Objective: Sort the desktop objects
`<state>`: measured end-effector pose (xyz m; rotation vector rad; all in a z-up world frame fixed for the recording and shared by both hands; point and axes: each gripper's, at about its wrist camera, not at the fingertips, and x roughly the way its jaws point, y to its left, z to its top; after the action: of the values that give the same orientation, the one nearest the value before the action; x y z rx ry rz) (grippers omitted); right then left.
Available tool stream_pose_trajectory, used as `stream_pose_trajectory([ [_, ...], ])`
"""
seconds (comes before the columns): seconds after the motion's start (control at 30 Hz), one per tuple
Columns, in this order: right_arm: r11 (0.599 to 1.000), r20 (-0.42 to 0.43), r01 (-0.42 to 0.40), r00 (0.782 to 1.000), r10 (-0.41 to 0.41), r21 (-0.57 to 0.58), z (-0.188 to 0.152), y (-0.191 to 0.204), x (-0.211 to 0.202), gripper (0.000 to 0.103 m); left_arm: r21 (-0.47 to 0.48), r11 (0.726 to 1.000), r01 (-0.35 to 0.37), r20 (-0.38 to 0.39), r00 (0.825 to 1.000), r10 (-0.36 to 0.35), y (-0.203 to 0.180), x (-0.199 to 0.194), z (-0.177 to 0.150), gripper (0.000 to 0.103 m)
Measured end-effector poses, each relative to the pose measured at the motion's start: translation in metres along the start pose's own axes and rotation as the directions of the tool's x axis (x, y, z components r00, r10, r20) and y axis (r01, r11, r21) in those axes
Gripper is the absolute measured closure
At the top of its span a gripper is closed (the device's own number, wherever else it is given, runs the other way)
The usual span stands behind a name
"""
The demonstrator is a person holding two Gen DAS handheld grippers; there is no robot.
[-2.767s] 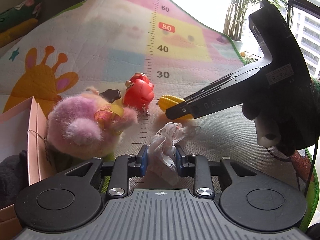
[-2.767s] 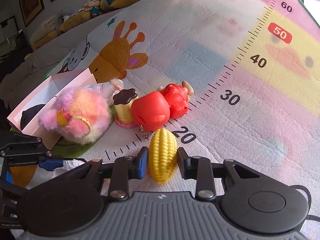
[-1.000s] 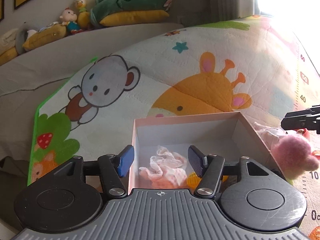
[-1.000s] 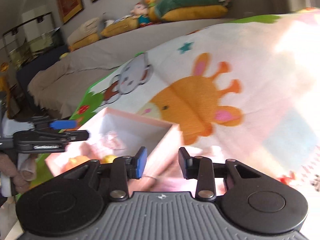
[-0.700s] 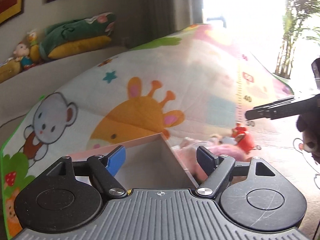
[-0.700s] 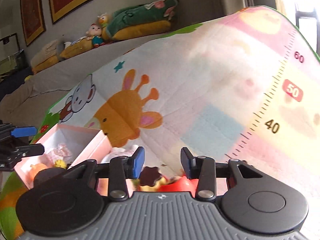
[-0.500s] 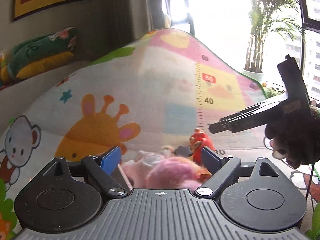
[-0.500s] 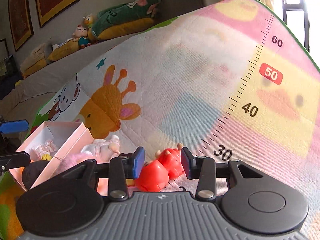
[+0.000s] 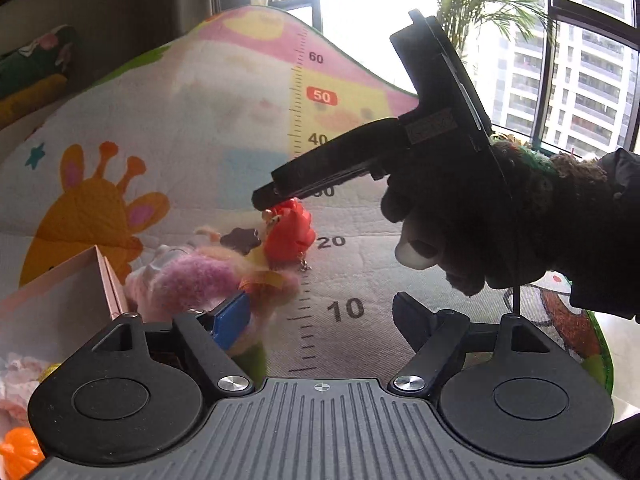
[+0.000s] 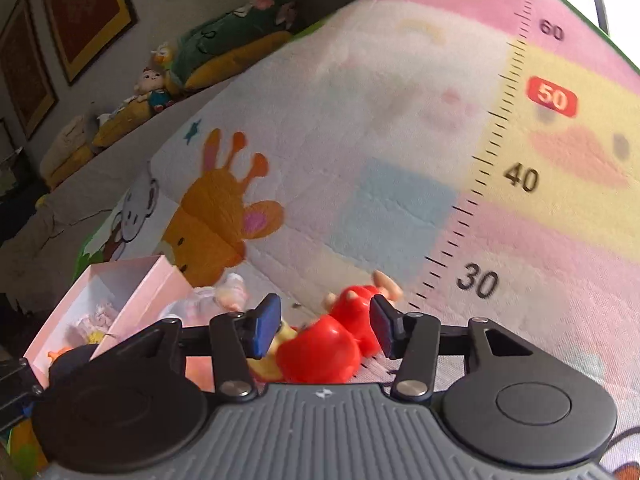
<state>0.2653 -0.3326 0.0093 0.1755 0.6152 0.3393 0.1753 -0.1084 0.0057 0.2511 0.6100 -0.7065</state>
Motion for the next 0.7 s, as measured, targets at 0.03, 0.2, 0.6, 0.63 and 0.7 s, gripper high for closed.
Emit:
stream_pose_trajectory([
  [0.03, 0.999, -0.004, -0.011, 1.0, 0.01, -0.049, 0.002, 0.01, 0.001, 0.054, -0.015, 1.0, 0.01, -0.005, 1.0, -0.01, 0.001, -0.001, -0.001, 0.026],
  [0.2, 0.968, -0.07, 0.004, 0.997, -0.022, -0.252, 0.002, 0.045, 0.025, 0.056, -0.046, 0.999, 0.027, -0.003, 1.0, -0.027, 0.002, -0.008, -0.007, 0.027],
  [0.6, 0.931, -0.164, -0.063, 0.986, 0.003, -0.36, -0.006, 0.037, 0.048, 0.056, -0.164, 0.986, 0.039, -0.028, 0.999, -0.045, 0.017, -0.012, -0.026, 0.026],
  [0.63, 0.919, -0.168, -0.059, 0.986, -0.008, -0.39, -0.008, 0.037, 0.047, 0.056, -0.164, 0.986, 0.042, -0.023, 0.999, -0.046, 0.018, -0.014, -0.026, 0.026],
  [0.7, 0.904, -0.175, -0.058, 0.984, -0.019, -0.423, -0.011, 0.037, 0.044, 0.056, -0.167, 0.985, 0.052, -0.016, 0.998, -0.055, 0.018, -0.015, -0.026, 0.023],
])
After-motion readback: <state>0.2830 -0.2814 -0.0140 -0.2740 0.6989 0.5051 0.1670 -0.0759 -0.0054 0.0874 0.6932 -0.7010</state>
